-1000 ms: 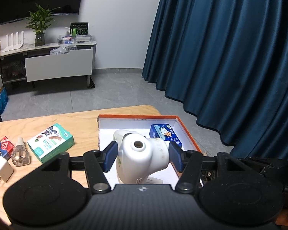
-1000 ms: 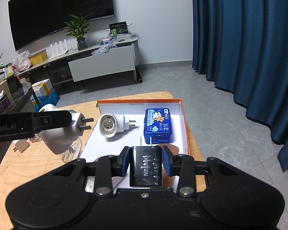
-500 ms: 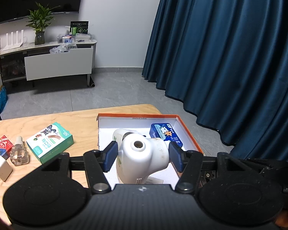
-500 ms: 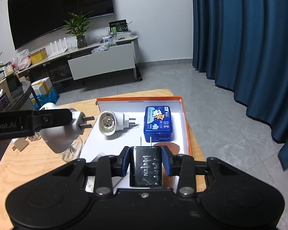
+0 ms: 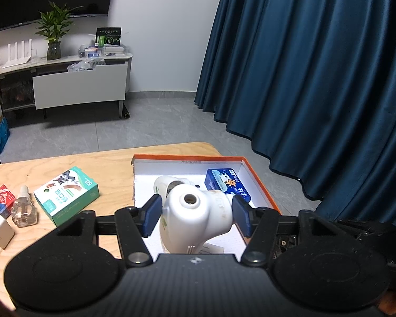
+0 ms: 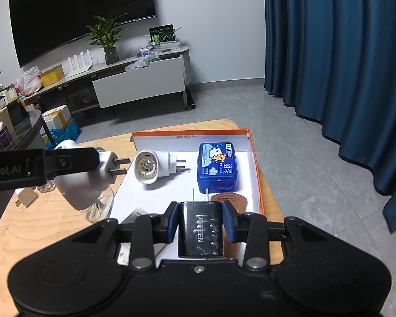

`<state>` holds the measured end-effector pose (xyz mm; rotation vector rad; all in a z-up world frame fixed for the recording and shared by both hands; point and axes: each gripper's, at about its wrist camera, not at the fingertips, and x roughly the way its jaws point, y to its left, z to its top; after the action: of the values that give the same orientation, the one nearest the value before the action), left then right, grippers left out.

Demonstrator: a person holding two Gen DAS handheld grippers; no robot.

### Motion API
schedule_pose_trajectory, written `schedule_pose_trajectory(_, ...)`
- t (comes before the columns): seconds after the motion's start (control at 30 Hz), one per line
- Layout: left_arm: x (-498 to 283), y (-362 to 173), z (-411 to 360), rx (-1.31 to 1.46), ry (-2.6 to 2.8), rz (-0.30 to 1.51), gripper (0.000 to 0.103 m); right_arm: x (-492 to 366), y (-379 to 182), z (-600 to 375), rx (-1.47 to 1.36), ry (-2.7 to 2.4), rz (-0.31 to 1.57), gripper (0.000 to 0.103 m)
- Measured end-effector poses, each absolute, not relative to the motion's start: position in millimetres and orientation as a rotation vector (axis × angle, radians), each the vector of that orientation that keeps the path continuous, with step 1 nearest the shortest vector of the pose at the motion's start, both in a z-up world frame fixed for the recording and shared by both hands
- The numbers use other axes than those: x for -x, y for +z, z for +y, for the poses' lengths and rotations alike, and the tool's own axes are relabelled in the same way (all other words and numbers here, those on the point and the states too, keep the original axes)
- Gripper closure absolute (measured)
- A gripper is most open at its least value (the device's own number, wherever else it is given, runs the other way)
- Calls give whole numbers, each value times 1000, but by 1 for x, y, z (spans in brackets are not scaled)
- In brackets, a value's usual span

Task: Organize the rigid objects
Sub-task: 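Hold the diffuser and black charger still above the lid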

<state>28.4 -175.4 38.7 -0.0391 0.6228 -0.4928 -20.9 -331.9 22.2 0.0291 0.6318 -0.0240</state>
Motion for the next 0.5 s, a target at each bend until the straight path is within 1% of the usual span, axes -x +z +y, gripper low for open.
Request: schedule_pose_trajectory(0.5,-28,39,-176,39,-493,623,44,20,21,-332,-30,-24,634,59)
